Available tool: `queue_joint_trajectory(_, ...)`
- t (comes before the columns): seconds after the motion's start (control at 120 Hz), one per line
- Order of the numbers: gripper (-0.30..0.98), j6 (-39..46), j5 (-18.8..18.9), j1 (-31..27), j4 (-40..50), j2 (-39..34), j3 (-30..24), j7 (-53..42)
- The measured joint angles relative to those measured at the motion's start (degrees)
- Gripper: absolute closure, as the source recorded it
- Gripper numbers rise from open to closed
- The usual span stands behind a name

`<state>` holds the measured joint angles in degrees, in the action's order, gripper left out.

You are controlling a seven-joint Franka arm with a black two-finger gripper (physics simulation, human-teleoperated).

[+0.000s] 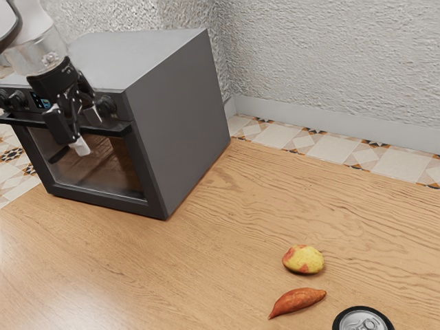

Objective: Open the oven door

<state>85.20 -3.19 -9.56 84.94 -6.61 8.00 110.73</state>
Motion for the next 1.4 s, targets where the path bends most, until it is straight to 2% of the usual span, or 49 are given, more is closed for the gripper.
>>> queue_joint_trajectory(0.342,0.00,0.0,0.5,-2.6,1.0,-0.5,0.6,2.2)
queue_joint_trajectory(0.483,0.00,4.6,2.3,-5.7,0.0,1.1,0.3,-2.6)
queue_joint_trajectory(0.683,0.00,11.5,2.6,-8.2,2.2,0.8,0.0,-9.5)
queue_joint_trajectory(0.758,0.00,13.7,2.7,-12.8,6.3,-2.0,-3.2,-11.7)
queue_joint_trajectory(0.875,0.00,16.3,2.7,-14.9,7.6,-2.3,-4.6,-15.0)
queue_joint_trajectory(1.4,0.00,26.2,2.4,-15.3,12.4,-1.6,-4.9,-25.5)
